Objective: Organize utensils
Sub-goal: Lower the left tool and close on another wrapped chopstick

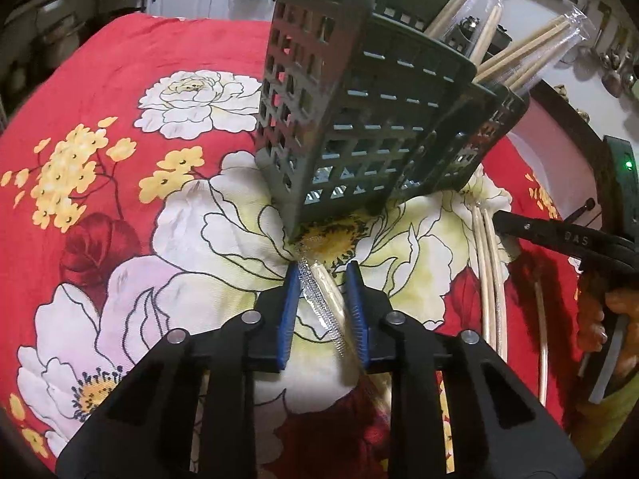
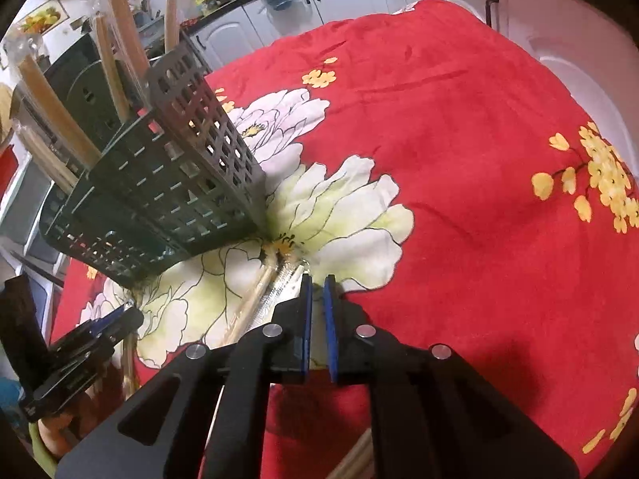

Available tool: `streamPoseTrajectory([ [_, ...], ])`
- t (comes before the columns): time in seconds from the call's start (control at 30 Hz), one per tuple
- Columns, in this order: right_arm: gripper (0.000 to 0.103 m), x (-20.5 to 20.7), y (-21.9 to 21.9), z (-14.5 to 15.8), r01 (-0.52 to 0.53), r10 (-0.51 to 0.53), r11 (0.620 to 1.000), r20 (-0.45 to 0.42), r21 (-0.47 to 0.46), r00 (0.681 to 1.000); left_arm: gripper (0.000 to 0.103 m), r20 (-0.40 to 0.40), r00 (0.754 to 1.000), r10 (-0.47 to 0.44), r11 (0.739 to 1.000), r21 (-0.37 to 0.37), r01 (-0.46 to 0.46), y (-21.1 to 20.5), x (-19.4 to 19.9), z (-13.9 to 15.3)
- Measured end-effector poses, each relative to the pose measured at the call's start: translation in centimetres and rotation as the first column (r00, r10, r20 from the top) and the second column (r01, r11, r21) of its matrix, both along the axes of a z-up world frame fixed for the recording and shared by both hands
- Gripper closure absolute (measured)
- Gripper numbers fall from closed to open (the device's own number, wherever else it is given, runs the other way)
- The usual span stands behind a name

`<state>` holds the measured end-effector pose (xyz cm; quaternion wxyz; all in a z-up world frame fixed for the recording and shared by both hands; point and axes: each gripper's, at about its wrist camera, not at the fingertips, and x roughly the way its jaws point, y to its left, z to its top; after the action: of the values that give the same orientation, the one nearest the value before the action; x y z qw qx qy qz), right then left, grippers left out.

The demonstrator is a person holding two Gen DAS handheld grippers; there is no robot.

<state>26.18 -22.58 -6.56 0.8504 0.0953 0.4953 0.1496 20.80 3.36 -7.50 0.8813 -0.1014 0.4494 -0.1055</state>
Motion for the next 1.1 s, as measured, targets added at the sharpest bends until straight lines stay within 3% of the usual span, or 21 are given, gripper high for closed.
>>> streamPoseTrajectory([
  [0.1,0.09,0.5,0.4,-0.1,0.006,-0.006,1.0,-0.009,0.004,1.0,0.091,-0.004,1.0,0.009,0.999,-0.037,-0.009,0.9,-0.1,-0.1],
  [0.17,0.079,0.7,0.8,0.0,0.008,-0.008,1.0,-0.011,0.011,1.0,0.092,-0.012,1.0,0.013,0.997,-0.08,-0.014,1.8,-0.2,-0.2],
  [0.27,0.072,1.0,1.6,0.2,0.003,-0.003,1.0,-0.005,0.0,1.0,0.093,-0.009,1.0,0.016,0.995,-0.103,-0.017,2.7,-0.7,0.0],
  [0.4,0.072,1.5,2.2,0.1,-0.006,0.006,1.0,-0.004,-0.017,1.0,0.094,-0.007,1.0,0.012,0.993,-0.114,-0.013,3.0,-1.3,0.3],
  [0.63,0.072,1.9,4.4,-0.1,-0.048,0.051,0.989,0.024,-0.138,0.998,0.094,0.01,1.0,-0.002,0.991,-0.132,0.003,2.2,-2.2,1.1],
  [0.8,0.08,1.2,4.8,-0.3,-0.081,0.093,0.978,0.054,-0.193,0.994,0.094,0.02,1.0,-0.003,0.99,-0.139,0.005,1.9,-2.6,1.6],
  [0.87,0.087,0.8,4.3,-0.4,-0.088,0.101,0.977,0.054,-0.195,0.993,0.094,0.022,1.0,-0.001,0.99,-0.143,0.004,2.1,-2.7,1.7],
  [1.1,0.093,-0.1,2.3,-0.4,-0.098,0.104,0.984,0.032,-0.148,0.994,0.094,0.04,0.999,-0.004,0.988,-0.152,0.01,2.0,-3.0,2.4],
])
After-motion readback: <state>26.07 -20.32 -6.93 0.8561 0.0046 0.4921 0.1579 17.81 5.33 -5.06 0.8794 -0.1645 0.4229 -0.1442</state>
